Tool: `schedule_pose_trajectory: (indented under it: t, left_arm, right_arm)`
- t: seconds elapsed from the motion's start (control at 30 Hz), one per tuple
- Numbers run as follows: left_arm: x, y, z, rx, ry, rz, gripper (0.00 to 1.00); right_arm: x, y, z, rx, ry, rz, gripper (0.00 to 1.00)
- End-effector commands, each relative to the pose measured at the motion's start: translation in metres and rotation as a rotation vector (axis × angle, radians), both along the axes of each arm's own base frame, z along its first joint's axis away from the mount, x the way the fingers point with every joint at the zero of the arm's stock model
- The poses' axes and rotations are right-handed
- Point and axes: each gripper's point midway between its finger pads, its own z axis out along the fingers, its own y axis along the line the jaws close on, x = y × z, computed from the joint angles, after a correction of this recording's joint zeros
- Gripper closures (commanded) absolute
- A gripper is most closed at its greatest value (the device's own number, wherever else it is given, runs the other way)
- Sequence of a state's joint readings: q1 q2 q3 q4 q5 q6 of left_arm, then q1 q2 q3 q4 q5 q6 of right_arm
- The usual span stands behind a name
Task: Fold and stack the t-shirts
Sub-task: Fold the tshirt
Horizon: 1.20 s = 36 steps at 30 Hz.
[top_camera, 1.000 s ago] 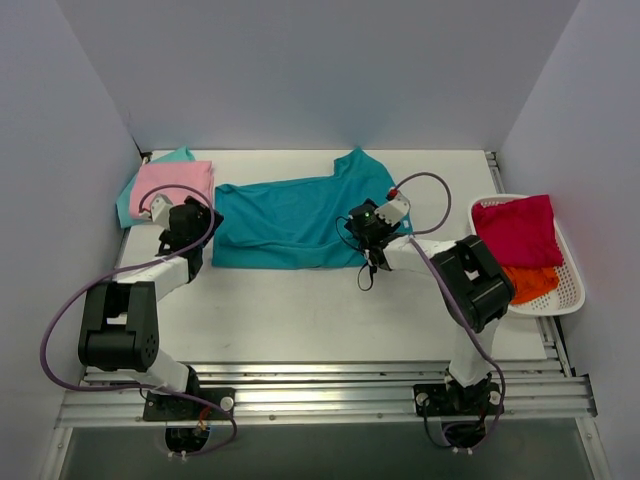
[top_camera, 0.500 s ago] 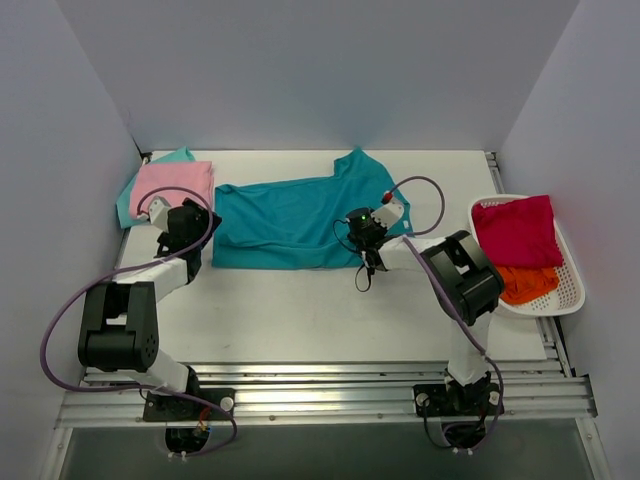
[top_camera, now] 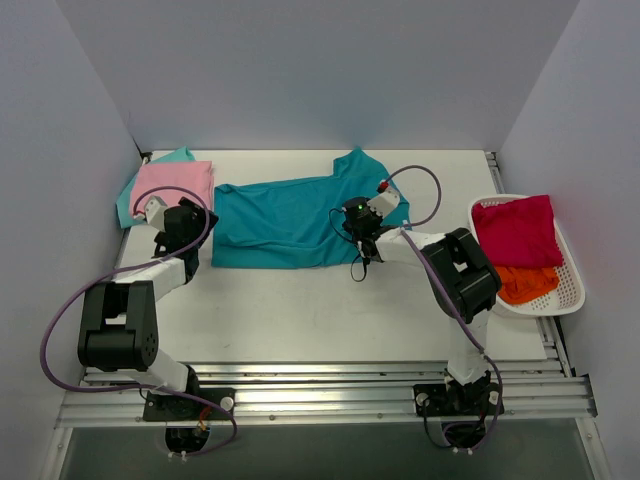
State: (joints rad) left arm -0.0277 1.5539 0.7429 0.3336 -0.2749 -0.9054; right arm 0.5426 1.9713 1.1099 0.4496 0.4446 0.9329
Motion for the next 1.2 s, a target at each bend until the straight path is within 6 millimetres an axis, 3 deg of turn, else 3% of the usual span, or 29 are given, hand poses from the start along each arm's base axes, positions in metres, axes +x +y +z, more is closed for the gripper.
schedule_pose_trajectory:
  t: [0.0,0.07,0.17,0.2,0.27,0.3,0.33,0.37,0.4,0.5,0.6,0.8,0.83,0.87,0.9,0.93,0.97,1.0,1.03,1.07,1.1,1.13,1.17]
  left_arm:
    - [0.009,0.003,0.010,0.002,-0.051,-0.008,0.06]
    - [0.009,0.004,0.009,0.000,-0.050,-0.006,0.06]
    - [0.010,0.006,0.010,-0.001,-0.051,-0.003,0.06]
    - [0.010,0.006,0.010,-0.001,-0.053,-0.003,0.06]
    - [0.010,0.006,0.010,-0.002,-0.056,-0.004,0.06]
    - [0.010,0.005,0.010,-0.003,-0.057,-0.007,0.06]
    - [0.010,0.005,0.009,-0.003,-0.054,-0.007,0.06]
    - [0.011,0.005,0.009,-0.004,-0.057,-0.008,0.06]
    - [0.011,0.005,0.009,-0.004,-0.057,-0.012,0.06]
    - [0.013,0.005,0.010,-0.001,-0.061,-0.013,0.06]
    - [0.018,0.003,0.014,0.004,-0.078,-0.029,0.06]
    - [0.059,-0.011,0.041,0.024,-0.119,-0.132,0.06]
    - [0.068,-0.016,0.030,0.024,-0.090,-0.161,0.06]
    - [0.086,-0.023,0.053,0.020,-0.135,-0.206,0.06]
    - [0.096,-0.027,0.055,0.024,-0.135,-0.233,0.06]
    - [0.103,-0.030,0.034,0.031,-0.070,-0.260,0.06]
    - [0.123,-0.033,0.059,0.047,-0.114,-0.290,0.06]
    - [0.134,-0.029,0.058,0.050,-0.104,-0.290,0.06]
    - [0.139,-0.017,0.027,0.040,-0.016,-0.273,0.06]
    - [0.147,-0.019,0.026,0.028,-0.008,-0.299,0.06]
    - [0.163,-0.023,0.043,0.024,-0.047,-0.322,0.06]
    - [0.168,-0.024,0.020,0.007,0.003,-0.330,0.06]
    - [0.173,-0.024,0.016,-0.004,0.006,-0.334,0.06]
  right_arm:
    - [0.019,0.002,0.022,-0.012,-0.039,-0.016,1.00]
    - [0.028,0.005,0.027,-0.012,-0.047,-0.015,1.00]
    - [0.036,0.005,0.016,-0.035,-0.024,-0.016,0.89]
    - [0.043,0.008,0.013,-0.039,-0.021,-0.016,0.80]
    - [0.048,0.006,-0.002,-0.057,0.003,-0.021,0.72]
    - [0.055,0.008,0.002,-0.051,-0.005,-0.025,0.63]
    - [0.056,0.008,-0.002,-0.057,0.006,-0.024,0.57]
    - [0.060,0.005,-0.012,-0.067,0.021,-0.030,0.44]
    - [0.067,0.007,-0.007,-0.061,0.008,-0.033,0.41]
    - [0.077,0.000,-0.009,-0.073,0.010,-0.044,0.38]
    - [0.089,-0.014,0.011,-0.068,-0.027,-0.070,0.37]
    - [0.109,-0.049,0.086,-0.040,-0.147,-0.115,0.36]
    - [0.112,-0.051,0.094,-0.040,-0.162,-0.111,0.36]
    - [0.119,-0.053,0.109,-0.039,-0.192,-0.111,0.36]
    - [0.124,-0.055,0.116,-0.045,-0.209,-0.110,0.36]
    - [0.131,-0.063,0.121,-0.063,-0.218,-0.114,0.36]
    - [0.142,-0.066,0.127,-0.066,-0.240,-0.119,0.36]
    - [0.149,-0.069,0.129,-0.070,-0.247,-0.120,0.36]
    - [0.160,-0.081,0.114,-0.085,-0.225,-0.125,0.36]
    - [0.168,-0.081,0.112,-0.066,-0.221,-0.098,0.36]
    - [0.181,-0.082,0.124,-0.047,-0.253,-0.091,0.36]
    - [0.189,-0.084,0.104,-0.049,-0.229,-0.083,0.36]
    - [0.197,-0.090,0.099,-0.041,-0.227,-0.074,0.36]
